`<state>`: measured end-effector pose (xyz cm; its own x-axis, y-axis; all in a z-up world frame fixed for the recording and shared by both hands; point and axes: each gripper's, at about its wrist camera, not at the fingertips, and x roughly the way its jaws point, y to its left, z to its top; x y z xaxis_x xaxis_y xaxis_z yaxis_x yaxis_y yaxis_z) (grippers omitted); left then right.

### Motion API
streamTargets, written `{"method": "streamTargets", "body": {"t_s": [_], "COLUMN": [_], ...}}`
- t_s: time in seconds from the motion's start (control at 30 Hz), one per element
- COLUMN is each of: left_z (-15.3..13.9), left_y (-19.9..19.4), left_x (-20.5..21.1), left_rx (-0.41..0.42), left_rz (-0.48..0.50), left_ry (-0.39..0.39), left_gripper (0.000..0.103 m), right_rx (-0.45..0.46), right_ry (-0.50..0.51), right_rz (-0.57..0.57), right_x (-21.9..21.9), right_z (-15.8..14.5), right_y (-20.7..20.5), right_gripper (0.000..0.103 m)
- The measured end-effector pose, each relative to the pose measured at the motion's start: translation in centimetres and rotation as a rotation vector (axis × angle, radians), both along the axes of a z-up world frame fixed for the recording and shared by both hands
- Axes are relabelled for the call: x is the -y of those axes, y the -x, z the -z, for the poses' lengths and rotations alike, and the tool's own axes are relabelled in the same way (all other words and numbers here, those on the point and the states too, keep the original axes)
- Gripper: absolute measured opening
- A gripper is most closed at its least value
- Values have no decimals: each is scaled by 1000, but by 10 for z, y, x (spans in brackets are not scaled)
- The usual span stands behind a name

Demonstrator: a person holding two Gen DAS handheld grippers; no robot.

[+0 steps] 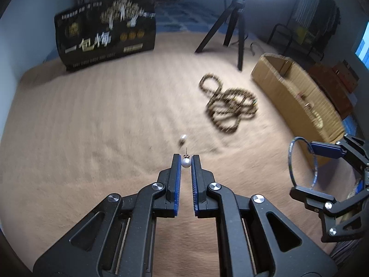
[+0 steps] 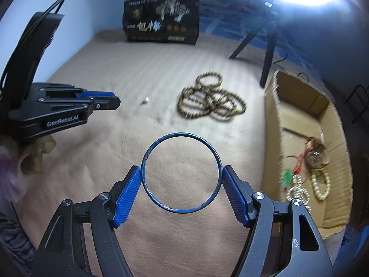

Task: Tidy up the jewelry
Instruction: 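Carry the earring in left gripper while right gripper carries the blue bangle over the box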

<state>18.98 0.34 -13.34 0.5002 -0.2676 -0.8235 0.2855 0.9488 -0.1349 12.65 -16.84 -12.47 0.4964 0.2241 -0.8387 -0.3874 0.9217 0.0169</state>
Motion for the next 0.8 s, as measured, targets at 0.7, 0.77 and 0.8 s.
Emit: {"method": "streamTargets", "body": {"t_s": [0.7,0.77,0.8], "left_z": [-66,-66,-66], "left_y": [24,26,27], "left_x": [106,119,125], "left_rx": [119,123,125], "left_rz": [135,150,158], "left_ry": [133,133,133], "left_gripper": [7,7,7], "right_rx": [102,95,92], "right_ry": [-59,-70,-76], "right_rz": [264,280,284], "right_x": [132,143,146], "right_z": [-50,-49,-48], "right_y": [-34,-39,-40], "right_gripper": [71,71,71]}}
